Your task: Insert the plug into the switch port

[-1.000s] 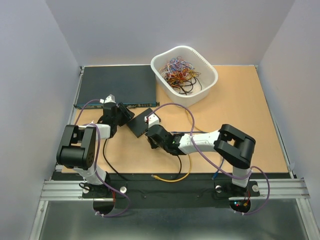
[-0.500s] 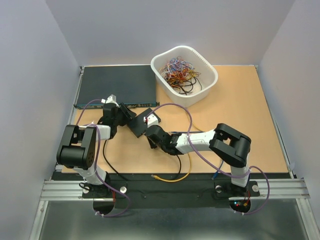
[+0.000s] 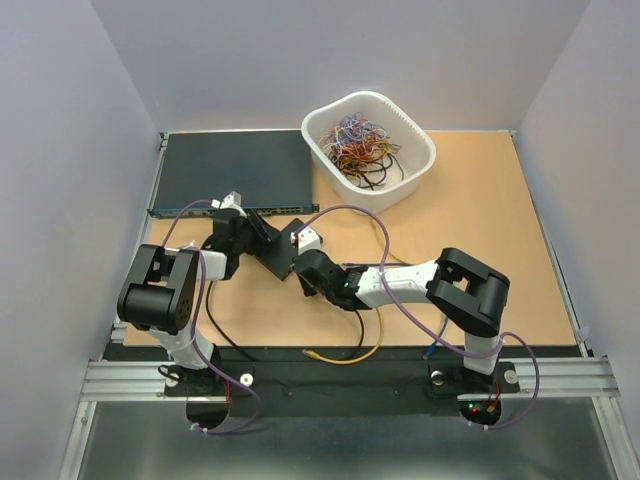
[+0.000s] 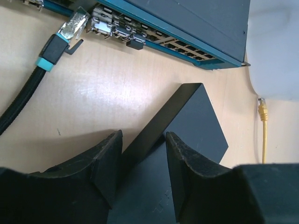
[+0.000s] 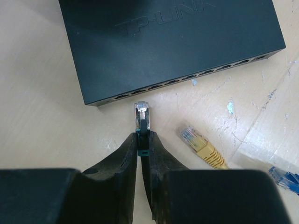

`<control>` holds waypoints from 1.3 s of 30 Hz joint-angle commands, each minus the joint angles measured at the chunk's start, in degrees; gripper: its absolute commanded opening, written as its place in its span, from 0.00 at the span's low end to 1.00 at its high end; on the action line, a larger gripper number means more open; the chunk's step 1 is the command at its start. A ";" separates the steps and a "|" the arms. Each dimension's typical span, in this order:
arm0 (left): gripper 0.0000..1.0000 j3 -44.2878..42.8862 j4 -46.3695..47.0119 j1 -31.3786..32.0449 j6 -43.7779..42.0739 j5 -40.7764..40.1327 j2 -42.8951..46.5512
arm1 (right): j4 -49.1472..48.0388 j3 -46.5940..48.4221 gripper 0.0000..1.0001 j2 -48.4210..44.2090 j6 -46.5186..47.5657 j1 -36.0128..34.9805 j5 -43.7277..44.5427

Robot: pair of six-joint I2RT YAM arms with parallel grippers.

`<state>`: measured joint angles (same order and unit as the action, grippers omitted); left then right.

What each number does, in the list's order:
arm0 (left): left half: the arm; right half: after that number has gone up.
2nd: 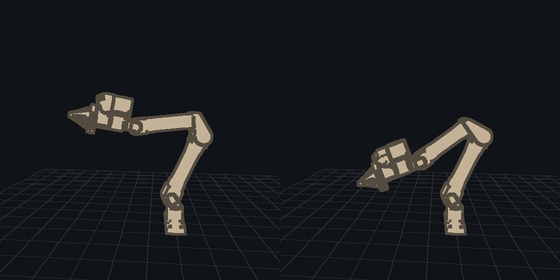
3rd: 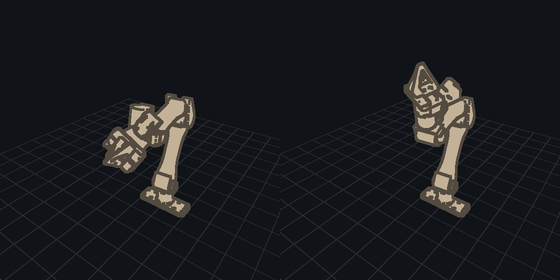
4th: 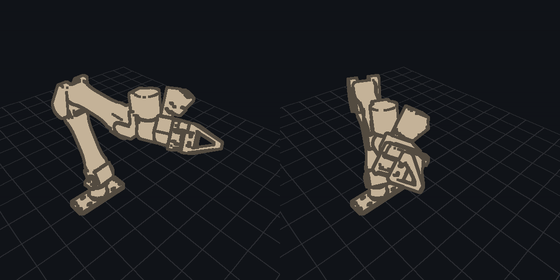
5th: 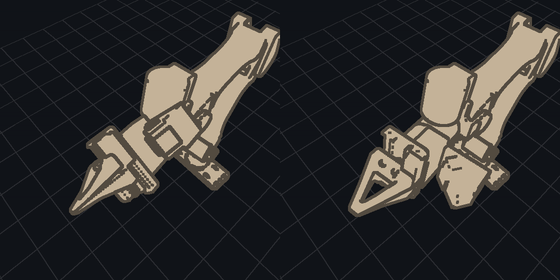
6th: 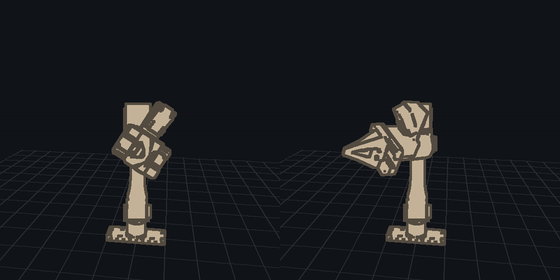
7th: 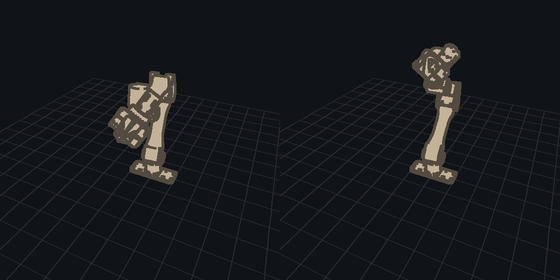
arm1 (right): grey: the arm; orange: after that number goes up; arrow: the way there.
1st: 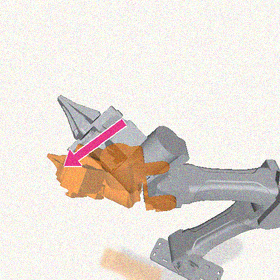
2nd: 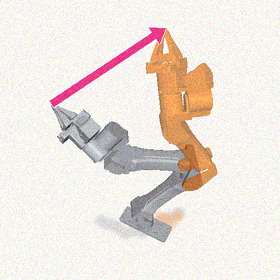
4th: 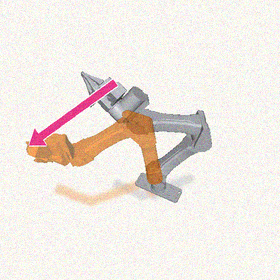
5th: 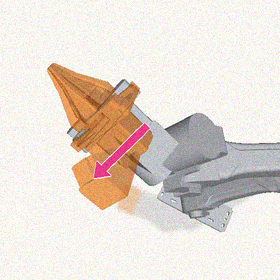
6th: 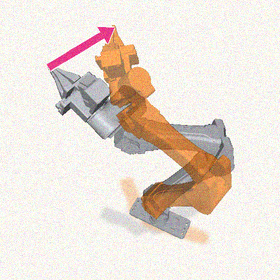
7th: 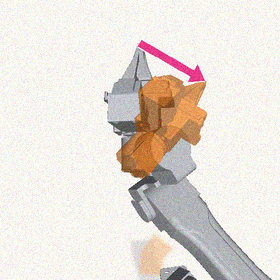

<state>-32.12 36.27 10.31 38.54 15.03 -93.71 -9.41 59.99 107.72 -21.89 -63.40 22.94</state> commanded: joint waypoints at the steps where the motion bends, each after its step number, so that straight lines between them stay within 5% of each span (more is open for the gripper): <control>1: 0.53 -0.22 0.55 0.68 0.04 0.79 0.02 | -1.14 0.30 0.00 -2.52 -0.35 0.11 1.14; 39: 0.53 0.57 1.17 1.82 0.13 0.35 -0.16 | -1.05 4.79 0.00 2.67 -0.96 0.03 -2.02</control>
<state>-32.12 36.71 11.53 38.61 14.61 -93.80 -8.95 61.82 109.97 -22.11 -63.42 20.80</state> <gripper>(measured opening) 0.534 0.177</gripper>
